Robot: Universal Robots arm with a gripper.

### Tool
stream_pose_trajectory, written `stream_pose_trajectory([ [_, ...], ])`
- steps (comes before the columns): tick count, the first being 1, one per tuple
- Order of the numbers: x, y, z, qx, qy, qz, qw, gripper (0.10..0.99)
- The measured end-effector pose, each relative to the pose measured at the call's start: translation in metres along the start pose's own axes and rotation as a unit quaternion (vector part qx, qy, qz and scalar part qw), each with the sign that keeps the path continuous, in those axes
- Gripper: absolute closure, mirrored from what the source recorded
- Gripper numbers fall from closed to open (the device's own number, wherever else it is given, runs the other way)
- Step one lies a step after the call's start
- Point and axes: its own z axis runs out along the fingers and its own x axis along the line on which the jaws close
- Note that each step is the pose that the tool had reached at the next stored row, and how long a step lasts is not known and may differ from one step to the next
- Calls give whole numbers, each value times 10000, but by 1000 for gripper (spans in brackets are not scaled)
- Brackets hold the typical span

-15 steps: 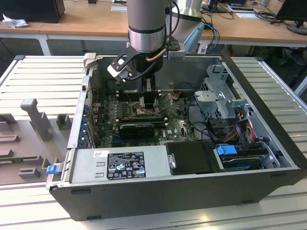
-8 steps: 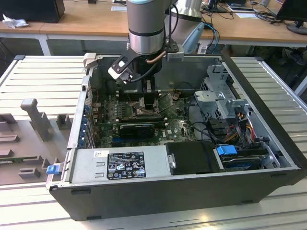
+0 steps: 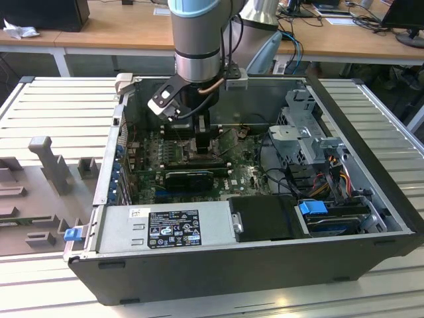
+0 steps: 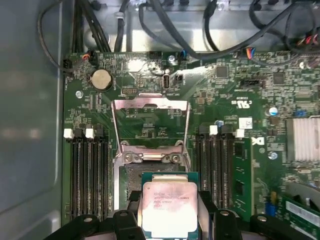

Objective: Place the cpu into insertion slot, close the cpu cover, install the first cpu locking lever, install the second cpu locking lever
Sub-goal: 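Place the cpu into insertion slot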

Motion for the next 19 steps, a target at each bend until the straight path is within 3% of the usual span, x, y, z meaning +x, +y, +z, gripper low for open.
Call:
stream_pose_trajectory([
  [10, 60, -23, 171, 1, 5, -60, 10000, 557],
  [19, 101, -31, 262, 1, 6, -76, 10000, 557],
])
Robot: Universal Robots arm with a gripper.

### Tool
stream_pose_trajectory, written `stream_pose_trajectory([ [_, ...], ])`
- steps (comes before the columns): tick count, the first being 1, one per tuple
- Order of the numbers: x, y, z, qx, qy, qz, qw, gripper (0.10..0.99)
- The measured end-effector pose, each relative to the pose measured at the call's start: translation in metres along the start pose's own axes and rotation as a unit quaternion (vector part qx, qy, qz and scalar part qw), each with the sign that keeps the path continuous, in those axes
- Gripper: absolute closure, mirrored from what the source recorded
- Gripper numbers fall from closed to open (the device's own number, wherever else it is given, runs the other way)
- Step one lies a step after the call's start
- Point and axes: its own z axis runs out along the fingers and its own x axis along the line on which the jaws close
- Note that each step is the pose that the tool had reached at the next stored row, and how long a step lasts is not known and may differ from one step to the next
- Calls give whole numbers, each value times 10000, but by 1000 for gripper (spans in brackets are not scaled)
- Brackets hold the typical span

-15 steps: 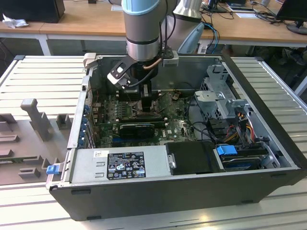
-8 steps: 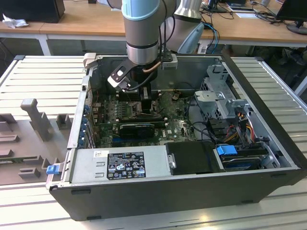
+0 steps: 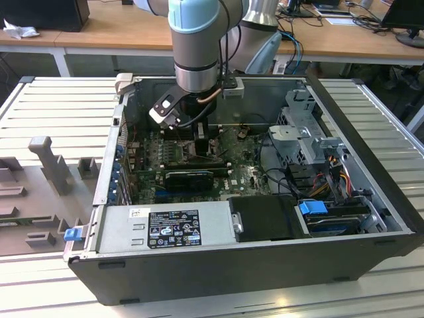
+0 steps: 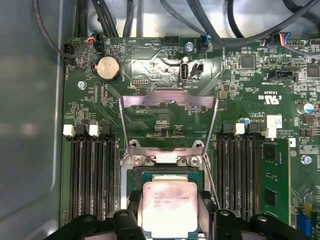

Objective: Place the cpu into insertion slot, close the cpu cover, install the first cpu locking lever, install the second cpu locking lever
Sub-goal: 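Place the cpu into insertion slot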

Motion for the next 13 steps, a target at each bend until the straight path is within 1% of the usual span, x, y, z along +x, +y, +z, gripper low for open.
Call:
stream_pose_trajectory([
  [1, 3, -1, 18, 0, 0, -1, 10000, 557],
  [4, 3, -2, 25, 0, 0, -1, 10000, 545],
  [5, 8, -2, 29, -1, 1, 1, 10000, 478],
  [6, 32, -3, 36, 0, 2, 0, 10000, 478],
  [7, 37, -3, 41, -1, 5, 1, 10000, 478],
  [10, 43, -4, 52, 0, 8, 0, 10000, 478],
  [13, 43, -4, 46, 0, 8, 0, 10000, 478],
])
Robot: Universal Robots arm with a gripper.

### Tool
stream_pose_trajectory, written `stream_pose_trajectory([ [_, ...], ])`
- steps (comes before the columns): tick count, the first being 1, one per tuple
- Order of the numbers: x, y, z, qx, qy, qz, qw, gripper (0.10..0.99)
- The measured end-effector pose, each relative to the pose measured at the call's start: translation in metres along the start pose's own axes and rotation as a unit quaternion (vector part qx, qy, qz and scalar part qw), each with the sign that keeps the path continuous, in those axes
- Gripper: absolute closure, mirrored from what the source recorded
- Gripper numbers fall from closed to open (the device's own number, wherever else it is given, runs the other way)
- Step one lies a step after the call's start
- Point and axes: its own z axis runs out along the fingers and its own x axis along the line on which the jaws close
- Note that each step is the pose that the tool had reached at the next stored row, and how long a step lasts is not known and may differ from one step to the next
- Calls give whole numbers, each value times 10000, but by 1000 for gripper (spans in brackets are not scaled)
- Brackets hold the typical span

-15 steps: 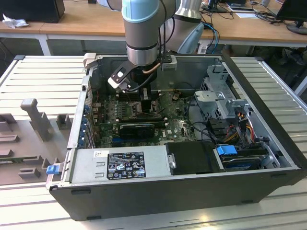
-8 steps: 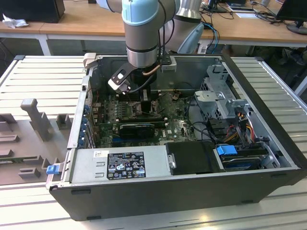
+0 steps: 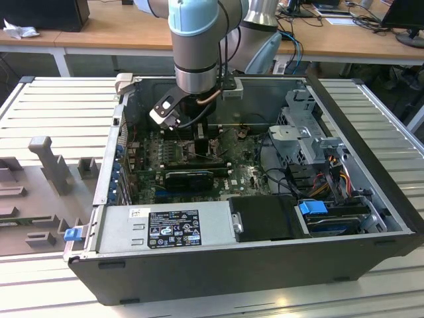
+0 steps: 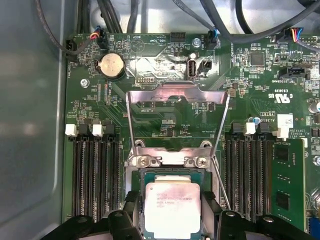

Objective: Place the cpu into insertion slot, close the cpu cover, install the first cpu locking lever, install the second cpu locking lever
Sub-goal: 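Place the cpu into insertion slot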

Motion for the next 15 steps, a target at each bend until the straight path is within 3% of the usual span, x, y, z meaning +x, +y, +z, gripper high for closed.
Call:
stream_pose_trajectory([
  [5, 1, -1, -40, -1, -3, -1, 10000, 478],
  [15, 3, 11, -201, -1, -16, -1, 10000, 478],
])
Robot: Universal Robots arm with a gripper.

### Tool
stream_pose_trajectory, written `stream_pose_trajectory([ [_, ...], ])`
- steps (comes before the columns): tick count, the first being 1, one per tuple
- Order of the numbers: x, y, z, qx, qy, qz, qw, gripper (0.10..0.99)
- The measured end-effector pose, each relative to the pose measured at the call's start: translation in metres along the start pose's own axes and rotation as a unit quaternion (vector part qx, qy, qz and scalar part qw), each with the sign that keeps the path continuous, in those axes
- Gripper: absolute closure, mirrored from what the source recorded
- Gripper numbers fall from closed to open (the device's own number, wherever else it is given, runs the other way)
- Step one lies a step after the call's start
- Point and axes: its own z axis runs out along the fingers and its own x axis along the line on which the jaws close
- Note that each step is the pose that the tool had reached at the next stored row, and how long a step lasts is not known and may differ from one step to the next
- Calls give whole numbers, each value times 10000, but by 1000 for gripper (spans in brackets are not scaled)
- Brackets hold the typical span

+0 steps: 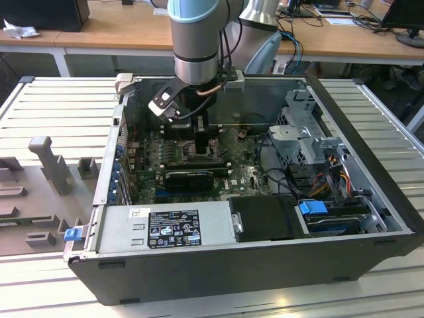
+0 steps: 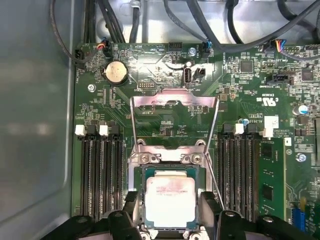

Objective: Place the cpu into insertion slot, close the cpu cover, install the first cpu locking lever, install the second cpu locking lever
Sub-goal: 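Place the cpu into insertion slot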

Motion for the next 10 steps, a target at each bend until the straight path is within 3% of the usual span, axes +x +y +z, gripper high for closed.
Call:
stream_pose_trajectory([
  [1, 0, 1, -8, 0, -2, 0, 10000, 494],
  [3, 1, 2, -18, -1, -12, -1, 10000, 627],
  [6, -1, 2, -23, -1, -34, -3, 10000, 686],
  [7, -1, 2, -25, 0, -39, -3, 10000, 804],
  [10, -1, 3, -36, 0, -45, -4, 10000, 980],
])
